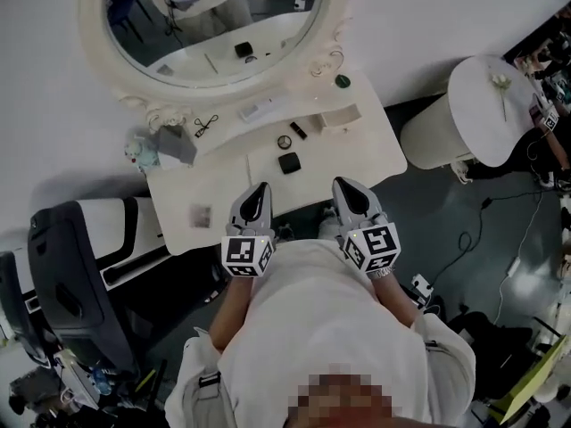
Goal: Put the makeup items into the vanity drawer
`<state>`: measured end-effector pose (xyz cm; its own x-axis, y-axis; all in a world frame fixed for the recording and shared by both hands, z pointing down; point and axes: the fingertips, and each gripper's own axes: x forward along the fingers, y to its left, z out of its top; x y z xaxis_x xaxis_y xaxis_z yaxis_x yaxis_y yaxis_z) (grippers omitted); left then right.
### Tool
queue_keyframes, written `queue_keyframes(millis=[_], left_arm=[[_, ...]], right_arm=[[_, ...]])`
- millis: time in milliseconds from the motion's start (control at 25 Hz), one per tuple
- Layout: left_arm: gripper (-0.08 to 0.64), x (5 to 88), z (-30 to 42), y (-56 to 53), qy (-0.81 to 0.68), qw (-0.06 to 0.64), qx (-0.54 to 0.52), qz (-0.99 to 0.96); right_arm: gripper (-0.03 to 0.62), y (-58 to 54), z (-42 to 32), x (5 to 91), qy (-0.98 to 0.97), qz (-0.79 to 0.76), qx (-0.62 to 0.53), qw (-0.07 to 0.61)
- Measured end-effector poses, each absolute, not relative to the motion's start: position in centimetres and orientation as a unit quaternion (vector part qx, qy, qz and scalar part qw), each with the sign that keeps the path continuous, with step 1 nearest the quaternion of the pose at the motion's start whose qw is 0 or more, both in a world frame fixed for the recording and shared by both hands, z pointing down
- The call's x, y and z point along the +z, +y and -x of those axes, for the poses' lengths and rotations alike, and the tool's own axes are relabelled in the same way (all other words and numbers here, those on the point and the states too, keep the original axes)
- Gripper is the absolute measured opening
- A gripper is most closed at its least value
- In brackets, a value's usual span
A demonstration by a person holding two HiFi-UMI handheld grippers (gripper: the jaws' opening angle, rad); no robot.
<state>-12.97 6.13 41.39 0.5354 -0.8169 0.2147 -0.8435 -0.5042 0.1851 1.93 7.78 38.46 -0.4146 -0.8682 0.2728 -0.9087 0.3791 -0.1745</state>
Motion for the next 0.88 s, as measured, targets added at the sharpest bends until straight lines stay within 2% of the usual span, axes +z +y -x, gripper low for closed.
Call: queue_keyframes(millis=[480, 880], left_arm=[[0.006, 43.6, 15.0, 3.7, -0.601, 0.159, 0.067, -0.78], [0.019, 49.7, 15.5, 2.6, -0.636, 0.191, 0.113, -0.739]], right_arm=[[0.008, 1.3, -1.9, 38.3, -0.885, -0.43, 0.144, 0.105], [0.008, -0.8, -2.9, 39.7, -0.895, -0.396, 0.148, 0.139]])
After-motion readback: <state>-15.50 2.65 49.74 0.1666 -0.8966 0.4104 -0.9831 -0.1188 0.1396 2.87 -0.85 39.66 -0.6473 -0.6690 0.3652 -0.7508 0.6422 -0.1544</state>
